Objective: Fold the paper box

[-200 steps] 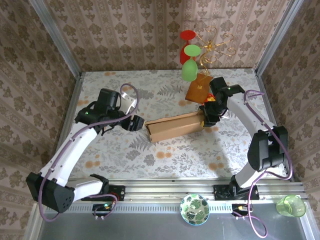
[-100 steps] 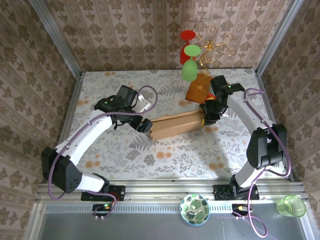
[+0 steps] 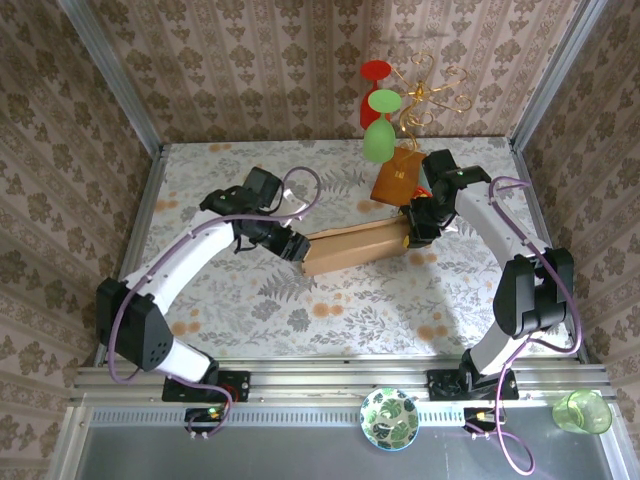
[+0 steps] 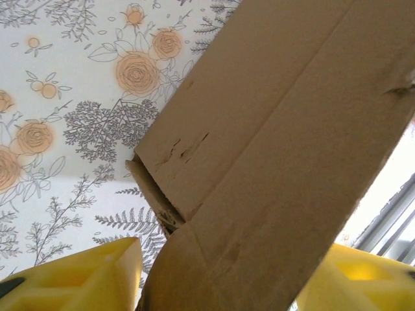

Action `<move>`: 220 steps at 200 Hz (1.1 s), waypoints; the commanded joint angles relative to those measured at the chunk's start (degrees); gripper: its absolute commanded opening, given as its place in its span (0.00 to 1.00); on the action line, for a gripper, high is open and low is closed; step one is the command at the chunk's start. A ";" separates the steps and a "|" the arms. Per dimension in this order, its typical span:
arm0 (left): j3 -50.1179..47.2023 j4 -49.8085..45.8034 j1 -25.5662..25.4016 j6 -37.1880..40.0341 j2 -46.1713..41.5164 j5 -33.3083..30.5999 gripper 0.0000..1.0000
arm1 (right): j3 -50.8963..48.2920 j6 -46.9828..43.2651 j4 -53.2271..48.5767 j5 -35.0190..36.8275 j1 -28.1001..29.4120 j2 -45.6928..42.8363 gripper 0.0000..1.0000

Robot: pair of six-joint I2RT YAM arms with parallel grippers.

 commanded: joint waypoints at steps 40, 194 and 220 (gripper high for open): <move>2.26 -0.52 0.50 -4.81 1.88 4.53 0.46 | -1.22 1.01 0.49 -1.25 -0.31 0.69 0.43; 4.58 -2.45 0.41 -9.96 6.79 4.08 0.22 | -1.43 1.45 2.63 -1.98 -0.35 1.79 0.52; 5.06 -2.97 0.37 -10.26 7.45 3.07 0.18 | -0.71 0.95 2.64 -2.00 -0.31 2.37 0.54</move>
